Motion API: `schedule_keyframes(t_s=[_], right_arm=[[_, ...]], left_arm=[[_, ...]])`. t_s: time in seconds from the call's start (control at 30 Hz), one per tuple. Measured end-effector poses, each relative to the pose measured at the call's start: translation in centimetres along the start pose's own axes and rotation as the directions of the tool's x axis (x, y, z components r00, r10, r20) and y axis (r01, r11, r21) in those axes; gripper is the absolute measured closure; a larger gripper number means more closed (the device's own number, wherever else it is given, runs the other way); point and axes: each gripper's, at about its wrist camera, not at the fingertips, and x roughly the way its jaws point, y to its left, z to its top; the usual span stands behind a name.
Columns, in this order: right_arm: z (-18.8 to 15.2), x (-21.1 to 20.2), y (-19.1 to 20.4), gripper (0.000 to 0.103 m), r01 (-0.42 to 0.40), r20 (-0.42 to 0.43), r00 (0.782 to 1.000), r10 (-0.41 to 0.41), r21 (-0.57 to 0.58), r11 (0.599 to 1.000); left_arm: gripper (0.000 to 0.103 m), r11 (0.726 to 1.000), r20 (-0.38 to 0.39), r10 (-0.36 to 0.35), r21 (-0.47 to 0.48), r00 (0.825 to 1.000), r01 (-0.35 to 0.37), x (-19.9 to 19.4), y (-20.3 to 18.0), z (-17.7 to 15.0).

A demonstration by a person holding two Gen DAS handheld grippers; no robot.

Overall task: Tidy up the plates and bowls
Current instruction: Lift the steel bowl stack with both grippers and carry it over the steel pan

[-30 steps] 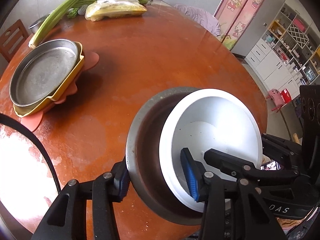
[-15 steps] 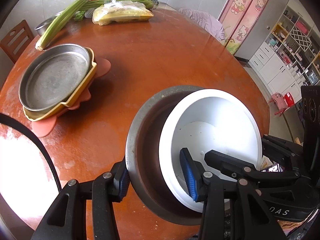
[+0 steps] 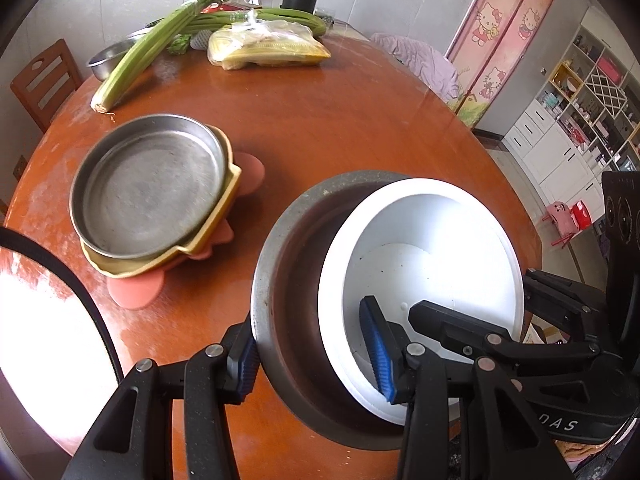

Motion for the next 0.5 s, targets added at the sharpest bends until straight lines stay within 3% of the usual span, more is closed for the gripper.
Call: schedule_keyframes(t_s=[0.5], right_arm=[[5.4, 2.0, 4.9, 0.05, -0.017, 0.002, 1.0, 0.017, -0.074, 0.997]], left_arm=[[0.058, 0.998, 0.051, 0.03, -0.062, 0.998, -0.026, -2.2, 5.9, 3.3]])
